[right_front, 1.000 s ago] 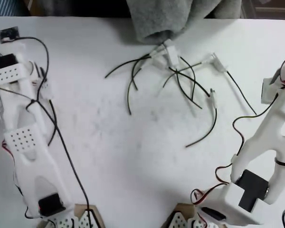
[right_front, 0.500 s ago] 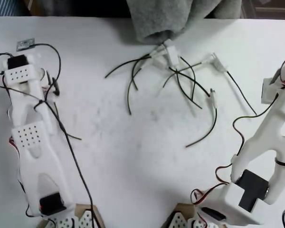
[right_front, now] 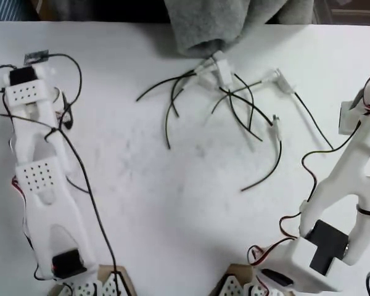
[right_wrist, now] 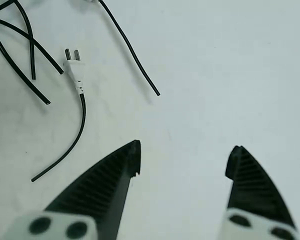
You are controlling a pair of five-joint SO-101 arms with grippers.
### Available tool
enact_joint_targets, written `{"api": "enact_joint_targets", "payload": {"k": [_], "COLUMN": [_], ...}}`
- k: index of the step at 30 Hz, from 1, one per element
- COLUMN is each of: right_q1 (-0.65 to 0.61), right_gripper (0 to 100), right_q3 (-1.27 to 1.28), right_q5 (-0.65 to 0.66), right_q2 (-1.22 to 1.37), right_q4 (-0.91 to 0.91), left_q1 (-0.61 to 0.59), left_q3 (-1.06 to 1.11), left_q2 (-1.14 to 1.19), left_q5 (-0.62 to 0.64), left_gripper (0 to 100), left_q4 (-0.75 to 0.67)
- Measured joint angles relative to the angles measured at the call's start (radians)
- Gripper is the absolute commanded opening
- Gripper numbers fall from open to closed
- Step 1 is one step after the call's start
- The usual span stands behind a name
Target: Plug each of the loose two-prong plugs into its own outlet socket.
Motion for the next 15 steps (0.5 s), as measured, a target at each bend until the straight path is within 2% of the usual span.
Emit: {"api": "enact_joint_targets", "payload": {"k": [5, 15], "right_q1": [0.002, 0.032], "right_gripper": [27.0, 27.1], "right_q3": [0.000, 0.000], "right_q5": [0.000, 0.000], "right_q2": [0.000, 0.000], "right_q4": [0.000, 0.000], "left_q1": [-0.009, 0.011], "left_q3": [0.092, 0.543], "left_q2": [-0.130, -0.589], "left_q5": [-0.068, -0.092], "left_gripper": [2, 2], "left_q4": [0.018, 0.018]}}
